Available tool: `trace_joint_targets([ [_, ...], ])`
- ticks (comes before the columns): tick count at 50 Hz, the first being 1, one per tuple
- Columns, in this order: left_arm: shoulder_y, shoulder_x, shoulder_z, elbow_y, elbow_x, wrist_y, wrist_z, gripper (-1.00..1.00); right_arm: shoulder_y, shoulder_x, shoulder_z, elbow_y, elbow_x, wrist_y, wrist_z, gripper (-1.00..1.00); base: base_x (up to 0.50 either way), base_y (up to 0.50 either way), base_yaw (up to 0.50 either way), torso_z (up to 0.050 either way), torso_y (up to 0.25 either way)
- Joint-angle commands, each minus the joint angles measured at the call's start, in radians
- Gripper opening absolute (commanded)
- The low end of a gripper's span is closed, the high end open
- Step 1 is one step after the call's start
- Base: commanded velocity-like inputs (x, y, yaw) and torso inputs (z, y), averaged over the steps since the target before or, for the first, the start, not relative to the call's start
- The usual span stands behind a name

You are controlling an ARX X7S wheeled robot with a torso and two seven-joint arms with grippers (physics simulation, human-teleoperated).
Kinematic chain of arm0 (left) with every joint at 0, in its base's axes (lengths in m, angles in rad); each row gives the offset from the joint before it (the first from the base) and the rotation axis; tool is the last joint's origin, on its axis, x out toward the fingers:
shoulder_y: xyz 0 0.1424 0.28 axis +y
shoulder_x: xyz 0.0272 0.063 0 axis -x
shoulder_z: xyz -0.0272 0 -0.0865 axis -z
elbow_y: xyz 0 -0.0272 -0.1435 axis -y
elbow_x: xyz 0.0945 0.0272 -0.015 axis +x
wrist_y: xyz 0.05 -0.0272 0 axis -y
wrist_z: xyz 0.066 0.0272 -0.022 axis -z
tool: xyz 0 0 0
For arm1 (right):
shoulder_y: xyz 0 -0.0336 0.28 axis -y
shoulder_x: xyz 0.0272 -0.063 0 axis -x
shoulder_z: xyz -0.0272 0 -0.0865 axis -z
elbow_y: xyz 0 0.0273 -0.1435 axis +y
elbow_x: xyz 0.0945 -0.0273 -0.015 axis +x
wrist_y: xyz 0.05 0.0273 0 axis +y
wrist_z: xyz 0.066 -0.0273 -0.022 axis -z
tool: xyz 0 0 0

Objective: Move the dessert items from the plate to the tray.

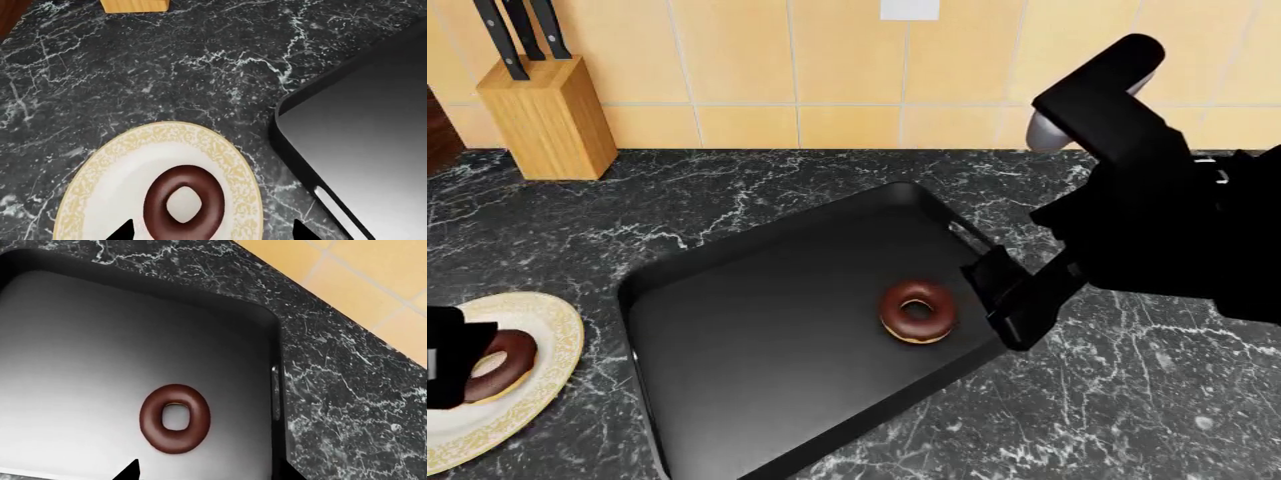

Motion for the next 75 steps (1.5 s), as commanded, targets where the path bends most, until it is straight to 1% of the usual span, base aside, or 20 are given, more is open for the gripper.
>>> trace_joint_targets([
  [1,0.037,-0.019,0.003,0.002,0.017,0.022,0.006,1.00,-0.008,-0.002,-0.004,-0.003,-0.013,-0.006,-0.004,1.00,0.00,0.00,0.00,0.000,0.000],
  [27,0.114,-0.019,0.044,-0.002,0.103,0.090,0.110,1.00,0.003,-0.001,-0.010,-0.007,-0.007,-0.011,-0.001,1.00,0.00,0.00,0.00,0.000,0.000],
  [37,0.139,-0.019,0.057,-0.021,0.112,0.107,0.116,1.00,0.007,0.001,-0.012,-0.009,-0.007,-0.012,0.000,1.00,0.00,0.00,0.00,0.000,0.000],
  [45,0.181,-0.019,0.090,-0.053,0.175,0.153,0.180,1.00,0.000,0.001,-0.013,-0.008,-0.023,-0.015,-0.010,1.00,0.00,0.00,0.00,0.000,0.000],
  [58,0.186,-0.019,0.081,-0.017,0.101,0.153,0.090,1.00,-0.007,-0.001,-0.016,-0.003,-0.039,-0.019,-0.024,1.00,0.00,0.00,0.00,0.000,0.000],
  [75,0.219,-0.019,0.096,-0.047,0.134,0.173,0.126,1.00,0.000,0.003,-0.020,-0.008,-0.032,-0.020,-0.018,1.00,0.00,0.00,0.00,0.000,0.000],
])
